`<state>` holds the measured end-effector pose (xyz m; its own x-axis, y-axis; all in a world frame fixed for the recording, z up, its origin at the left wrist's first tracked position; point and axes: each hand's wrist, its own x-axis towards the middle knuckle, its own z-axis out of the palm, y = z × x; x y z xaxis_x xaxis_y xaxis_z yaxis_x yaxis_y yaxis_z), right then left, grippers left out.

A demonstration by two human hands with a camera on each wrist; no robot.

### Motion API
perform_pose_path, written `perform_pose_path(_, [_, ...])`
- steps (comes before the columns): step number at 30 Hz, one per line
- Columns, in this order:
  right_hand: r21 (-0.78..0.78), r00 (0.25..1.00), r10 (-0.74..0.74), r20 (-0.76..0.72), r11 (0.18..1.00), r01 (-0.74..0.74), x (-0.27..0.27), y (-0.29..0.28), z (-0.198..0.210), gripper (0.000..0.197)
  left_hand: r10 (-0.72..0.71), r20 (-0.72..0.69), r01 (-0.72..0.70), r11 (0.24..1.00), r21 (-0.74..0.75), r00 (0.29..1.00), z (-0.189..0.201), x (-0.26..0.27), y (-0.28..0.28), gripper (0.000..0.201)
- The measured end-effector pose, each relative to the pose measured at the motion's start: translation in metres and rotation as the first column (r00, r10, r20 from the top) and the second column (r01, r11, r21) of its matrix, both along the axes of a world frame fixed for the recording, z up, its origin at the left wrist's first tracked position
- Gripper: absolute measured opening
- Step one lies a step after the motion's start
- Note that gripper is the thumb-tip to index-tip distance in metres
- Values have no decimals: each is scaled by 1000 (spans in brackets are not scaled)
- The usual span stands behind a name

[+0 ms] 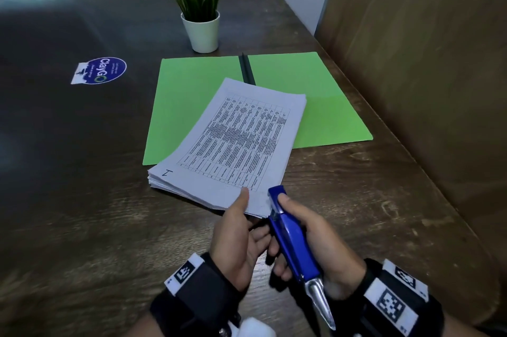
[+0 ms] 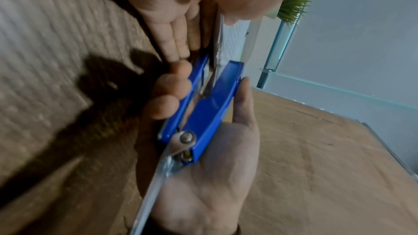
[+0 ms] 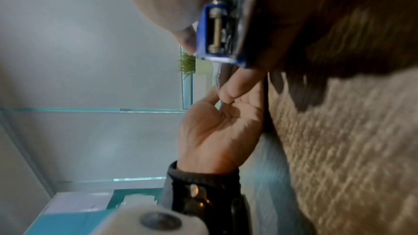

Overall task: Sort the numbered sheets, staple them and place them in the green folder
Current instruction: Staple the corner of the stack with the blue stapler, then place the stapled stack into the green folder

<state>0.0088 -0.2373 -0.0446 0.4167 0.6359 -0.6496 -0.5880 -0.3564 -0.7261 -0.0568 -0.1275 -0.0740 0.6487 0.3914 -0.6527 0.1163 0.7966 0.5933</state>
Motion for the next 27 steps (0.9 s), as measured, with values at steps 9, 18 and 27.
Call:
perform_pose_path(9, [-238, 790, 93, 606, 969, 69, 63, 4, 9, 42, 55, -39, -42, 963, 265, 998, 2, 11, 9, 9])
perform_pose_path(18, [-710, 56, 719, 693, 667, 228, 116, 34, 6, 86, 1, 49, -37, 673, 739, 999, 71, 50, 54, 5])
perform_pose_path(27, [-39, -267, 86, 960, 983, 179, 136, 86, 58, 43, -171, 165, -87, 387, 918, 971, 188, 51, 91, 18])
